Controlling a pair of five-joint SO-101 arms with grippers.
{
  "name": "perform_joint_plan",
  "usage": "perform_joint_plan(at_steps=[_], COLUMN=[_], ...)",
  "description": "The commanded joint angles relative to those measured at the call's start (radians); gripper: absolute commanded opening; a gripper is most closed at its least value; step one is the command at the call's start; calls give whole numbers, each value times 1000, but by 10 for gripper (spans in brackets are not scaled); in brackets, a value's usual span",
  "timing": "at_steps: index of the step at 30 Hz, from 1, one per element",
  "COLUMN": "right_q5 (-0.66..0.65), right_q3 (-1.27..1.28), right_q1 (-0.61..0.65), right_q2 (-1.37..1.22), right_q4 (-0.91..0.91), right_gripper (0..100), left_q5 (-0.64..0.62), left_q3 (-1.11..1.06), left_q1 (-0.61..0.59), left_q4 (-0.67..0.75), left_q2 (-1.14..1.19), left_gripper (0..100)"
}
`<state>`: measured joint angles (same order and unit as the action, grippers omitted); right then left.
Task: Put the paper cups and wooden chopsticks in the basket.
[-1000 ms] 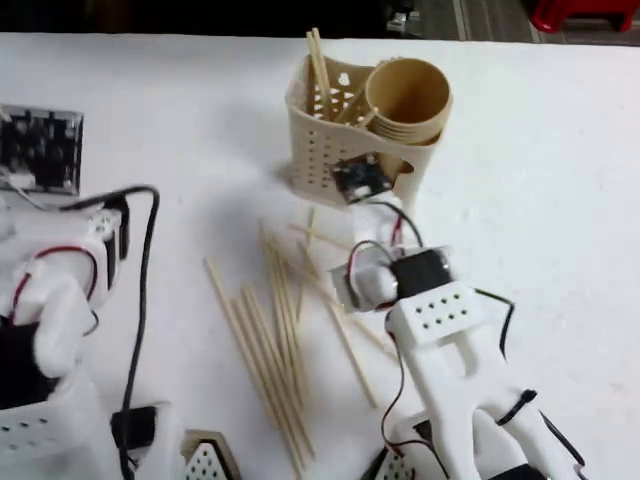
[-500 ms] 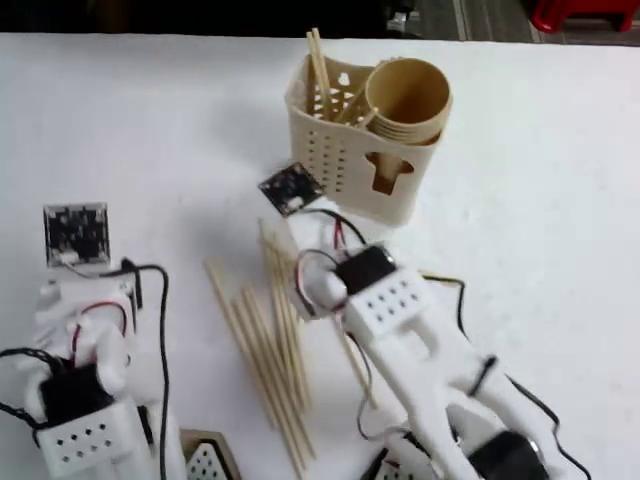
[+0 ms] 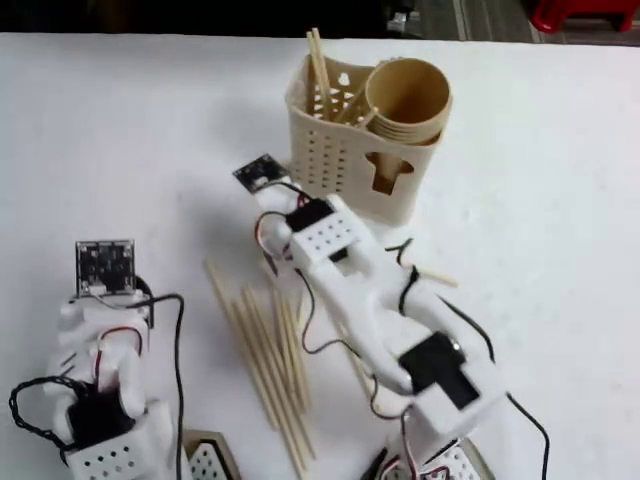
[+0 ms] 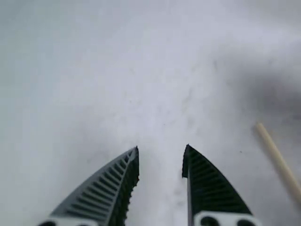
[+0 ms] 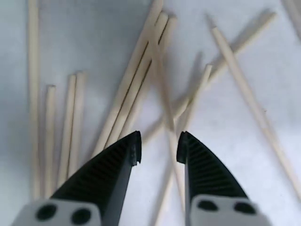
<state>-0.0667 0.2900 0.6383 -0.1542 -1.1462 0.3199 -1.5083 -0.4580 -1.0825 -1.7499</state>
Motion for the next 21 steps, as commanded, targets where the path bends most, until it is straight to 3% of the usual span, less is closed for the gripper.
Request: perform_joint_plan(at_steps=[1, 13, 21], right_q5=[-2, -3, -3], right_q3=[-97, -207, -209], right_q1=[-30, -81, -85], right_q2=[-73, -272, -239], right_q4=[12, 12, -21], right_gripper=[138, 134, 135], left_q5=[12, 12, 12], left_q3=[5, 3, 2], left_q1=[-10, -10, -10], left_q4=[-46, -52, -52], left_q2=[-67, -74, -74], left_gripper=[165, 165, 165])
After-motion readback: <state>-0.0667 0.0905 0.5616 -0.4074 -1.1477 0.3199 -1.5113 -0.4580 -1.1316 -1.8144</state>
